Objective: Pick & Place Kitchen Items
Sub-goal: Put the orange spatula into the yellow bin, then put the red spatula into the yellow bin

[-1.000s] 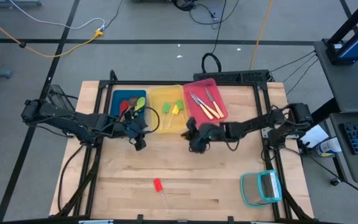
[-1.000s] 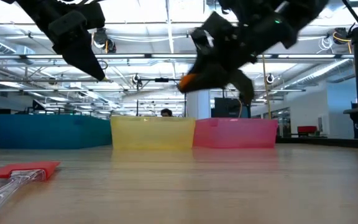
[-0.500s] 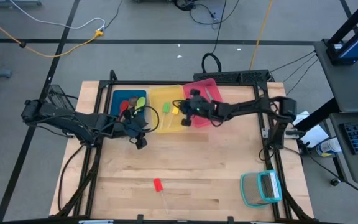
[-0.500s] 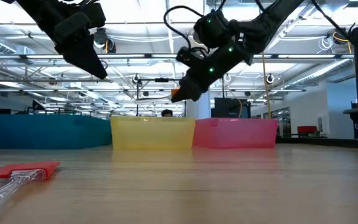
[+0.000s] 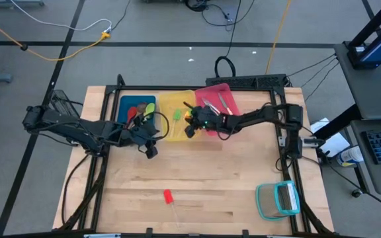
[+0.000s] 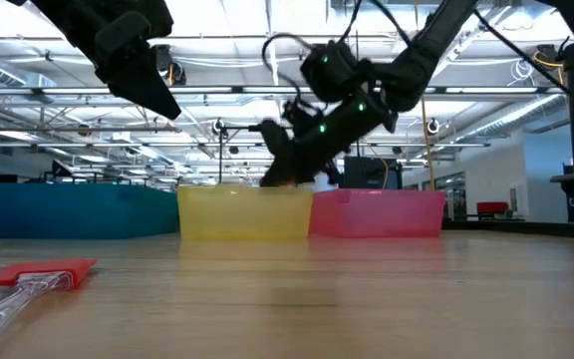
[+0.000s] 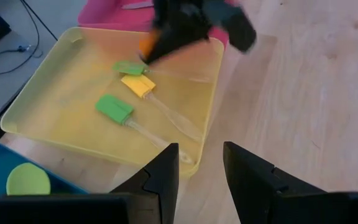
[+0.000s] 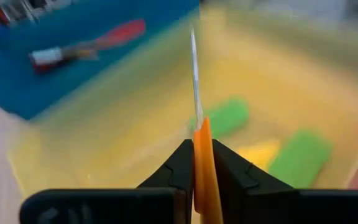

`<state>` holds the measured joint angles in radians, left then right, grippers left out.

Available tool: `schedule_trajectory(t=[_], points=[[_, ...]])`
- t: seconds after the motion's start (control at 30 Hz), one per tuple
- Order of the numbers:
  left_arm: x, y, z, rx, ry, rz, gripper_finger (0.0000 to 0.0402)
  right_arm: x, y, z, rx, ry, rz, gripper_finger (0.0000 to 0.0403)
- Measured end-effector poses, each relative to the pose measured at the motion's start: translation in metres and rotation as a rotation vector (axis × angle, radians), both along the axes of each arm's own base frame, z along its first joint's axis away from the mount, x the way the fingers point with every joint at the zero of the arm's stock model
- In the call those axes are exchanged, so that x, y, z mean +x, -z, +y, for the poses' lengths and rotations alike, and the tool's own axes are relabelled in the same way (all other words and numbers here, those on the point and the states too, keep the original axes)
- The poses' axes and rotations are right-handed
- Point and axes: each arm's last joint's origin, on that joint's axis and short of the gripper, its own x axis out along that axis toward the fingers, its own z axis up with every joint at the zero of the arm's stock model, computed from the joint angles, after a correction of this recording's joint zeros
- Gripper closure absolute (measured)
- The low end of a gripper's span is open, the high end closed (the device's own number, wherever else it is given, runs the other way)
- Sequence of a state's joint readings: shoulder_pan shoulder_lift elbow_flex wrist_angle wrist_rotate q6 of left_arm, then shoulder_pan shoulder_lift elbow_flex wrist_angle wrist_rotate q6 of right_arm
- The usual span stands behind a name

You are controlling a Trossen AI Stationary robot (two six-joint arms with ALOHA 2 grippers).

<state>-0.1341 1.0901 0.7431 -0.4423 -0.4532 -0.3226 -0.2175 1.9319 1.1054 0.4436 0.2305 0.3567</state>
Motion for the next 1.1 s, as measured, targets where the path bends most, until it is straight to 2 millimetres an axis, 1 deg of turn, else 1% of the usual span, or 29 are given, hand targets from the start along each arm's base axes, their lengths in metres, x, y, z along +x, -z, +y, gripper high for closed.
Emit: schedule_trajectory(t=[0.1, 0.3, 0.4, 0.5, 0.73, 0.87, 1.0, 1.1], points=[[0.000, 0.000, 0.000, -0.007, 0.001, -0.001, 0.0270, 0.003, 0.016, 0.001, 0.033, 0.013, 0.018, 0.0373], [0.000, 0.000, 0.000, -0.013, -0.003, -0.004, 0.0270, 0.002, 0.020, 0.003, 0.014, -0.002, 0.075, 0.0372], [0.000, 0.000, 0.000, -0.013, -0.003, -0.003, 0.0270, 0.001, 0.018, 0.003, -0.043, -0.036, 0.101, 0.0368], [0.000, 0.000, 0.000, -0.013, -0.003, -0.003, 0.0270, 0.002, 0.014, 0.002, -0.074, -0.052, 0.089, 0.0357], [0.000, 0.000, 0.000, -0.014, -0.003, -0.003, 0.0270, -0.002, 0.014, -0.011, -0.084, -0.023, 0.093, 0.0318], [0.000, 0.000, 0.000, -0.014, -0.003, -0.003, 0.0270, -0.002, 0.013, -0.015, -0.109, -0.026, 0.092, 0.0302], [0.000, 0.000, 0.000, -0.015, -0.003, -0.002, 0.0270, 0.001, 0.008, -0.013, -0.178, -0.061, 0.071, 0.0292], [0.001, 0.002, -0.001, -0.017, -0.003, 0.003, 0.0270, 0.005, 0.004, -0.006, -0.242, -0.111, 0.046, 0.0286]])
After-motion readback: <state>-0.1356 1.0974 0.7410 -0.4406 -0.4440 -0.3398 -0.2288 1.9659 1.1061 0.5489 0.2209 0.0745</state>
